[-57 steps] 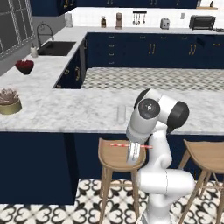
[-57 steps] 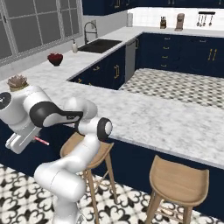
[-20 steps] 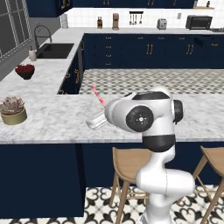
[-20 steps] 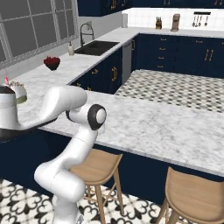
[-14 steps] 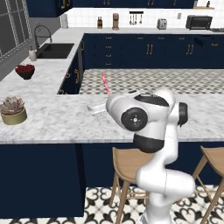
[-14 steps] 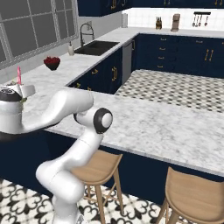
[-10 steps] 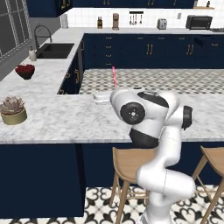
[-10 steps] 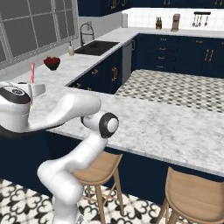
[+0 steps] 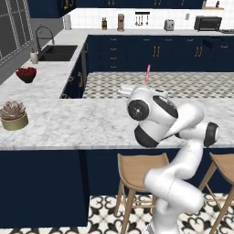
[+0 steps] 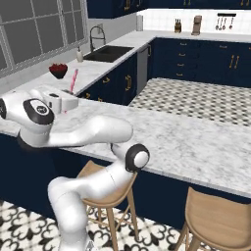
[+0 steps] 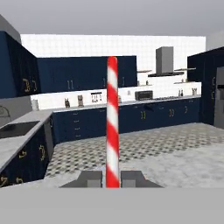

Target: Take a straw from the drawer in front and place it inside the glass cup on the dining counter.

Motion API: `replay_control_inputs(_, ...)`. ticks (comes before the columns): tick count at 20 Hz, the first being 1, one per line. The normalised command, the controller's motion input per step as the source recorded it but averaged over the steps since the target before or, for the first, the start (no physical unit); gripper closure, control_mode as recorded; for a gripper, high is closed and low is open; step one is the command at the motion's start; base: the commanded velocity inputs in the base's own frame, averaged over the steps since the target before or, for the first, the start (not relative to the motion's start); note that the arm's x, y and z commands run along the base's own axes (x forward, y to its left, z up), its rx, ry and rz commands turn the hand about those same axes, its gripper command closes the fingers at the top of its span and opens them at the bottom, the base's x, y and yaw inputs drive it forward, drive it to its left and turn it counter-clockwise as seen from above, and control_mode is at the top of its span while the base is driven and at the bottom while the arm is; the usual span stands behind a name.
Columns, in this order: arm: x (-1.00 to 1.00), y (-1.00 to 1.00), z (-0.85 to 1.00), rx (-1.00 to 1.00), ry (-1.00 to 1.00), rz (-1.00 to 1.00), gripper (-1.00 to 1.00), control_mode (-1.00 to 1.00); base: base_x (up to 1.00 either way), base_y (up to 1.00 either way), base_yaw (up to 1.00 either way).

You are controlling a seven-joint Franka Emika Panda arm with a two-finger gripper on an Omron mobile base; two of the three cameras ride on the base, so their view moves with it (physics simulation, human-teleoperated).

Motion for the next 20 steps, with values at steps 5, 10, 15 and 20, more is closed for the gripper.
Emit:
replay_control_inputs(5,0.05,-0.23,-0.18,-0.05,0.52,-0.31,1.0,-1.0,0.0,0.0,0.0)
replay_control_inputs(10,0.0,0.23,-0.5,-0.14,0.01,-0.1,1.0,-1.0,0.0,0.0,0.0)
replay_control_inputs(15,0.19,-0.13,-0.65,-0.01,-0.31,-0.34,1.0,-1.0,0.0,0.0,0.0)
replay_control_inputs(20,0.48,0.0,-0.46,-0.02,0.02,-0.63,1.0,-1.0,0.0,0.0,0.0)
